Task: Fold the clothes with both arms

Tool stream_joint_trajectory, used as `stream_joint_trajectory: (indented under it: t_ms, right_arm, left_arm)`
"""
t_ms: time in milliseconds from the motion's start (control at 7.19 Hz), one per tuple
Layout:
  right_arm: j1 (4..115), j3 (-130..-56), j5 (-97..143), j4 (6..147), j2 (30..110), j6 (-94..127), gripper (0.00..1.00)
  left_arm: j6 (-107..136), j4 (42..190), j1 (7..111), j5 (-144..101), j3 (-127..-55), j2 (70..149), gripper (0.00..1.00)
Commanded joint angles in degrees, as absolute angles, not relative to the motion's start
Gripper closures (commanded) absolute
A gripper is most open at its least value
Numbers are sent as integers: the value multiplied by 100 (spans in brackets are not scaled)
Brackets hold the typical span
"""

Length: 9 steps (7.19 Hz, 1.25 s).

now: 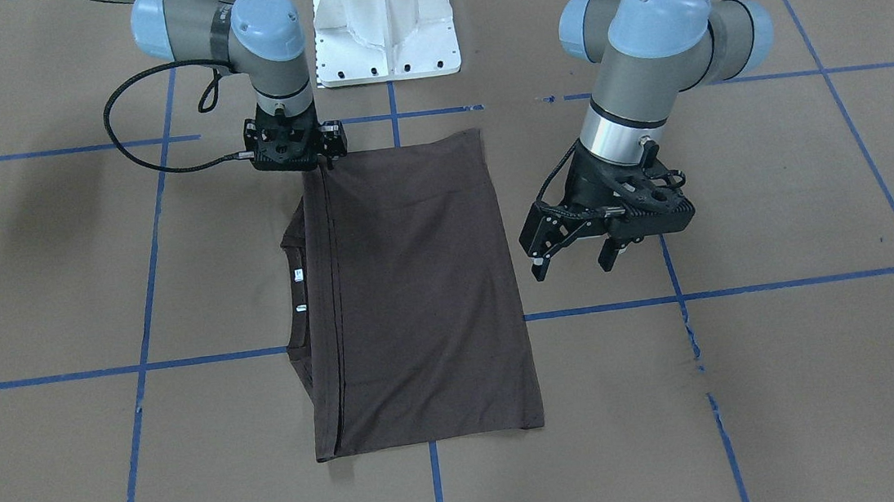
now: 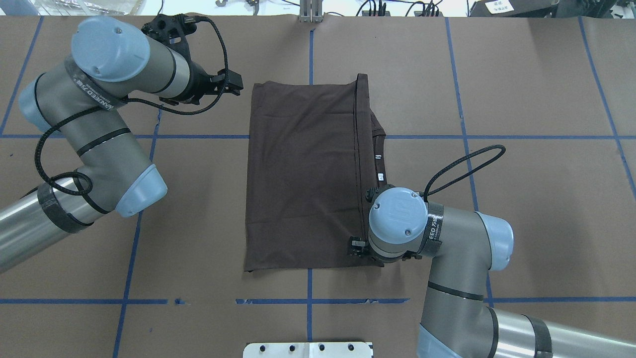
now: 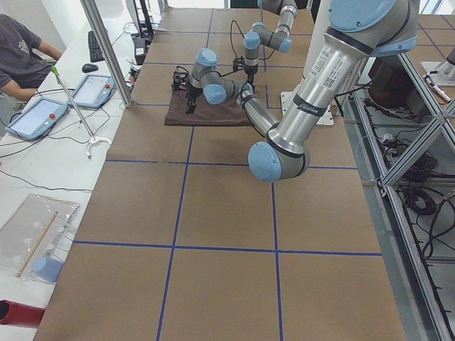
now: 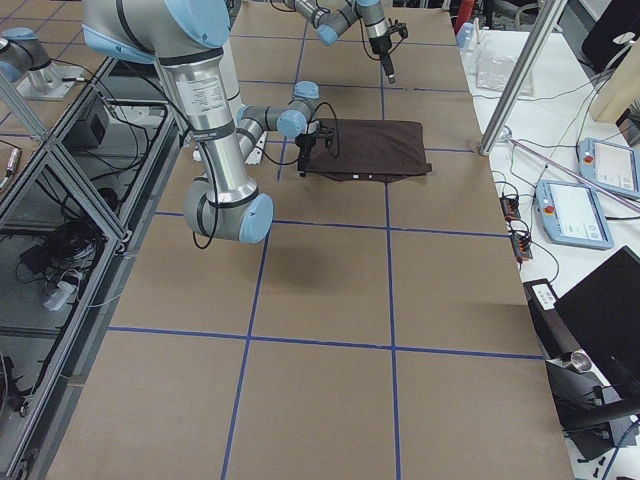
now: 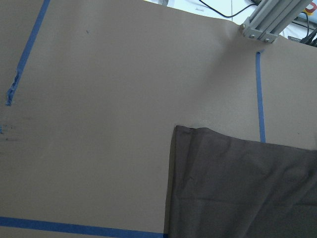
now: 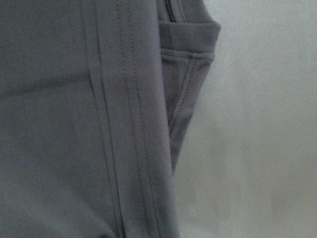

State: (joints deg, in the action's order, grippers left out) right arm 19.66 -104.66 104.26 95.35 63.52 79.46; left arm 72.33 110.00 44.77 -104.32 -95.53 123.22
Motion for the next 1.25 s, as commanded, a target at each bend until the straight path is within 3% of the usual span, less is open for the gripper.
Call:
stream_joint_trajectory:
  t_ms: [0, 1113]
  right_arm:
    - [1943, -10476, 10476, 9824, 6355, 7937, 0]
    - [2311, -10713, 10635, 9905, 6846, 7761, 0]
  left_arm:
    - [7233, 11021, 4482, -10433, -9554, 12322, 0]
    - [7251, 11057, 4465, -10424, -9545, 12331, 0]
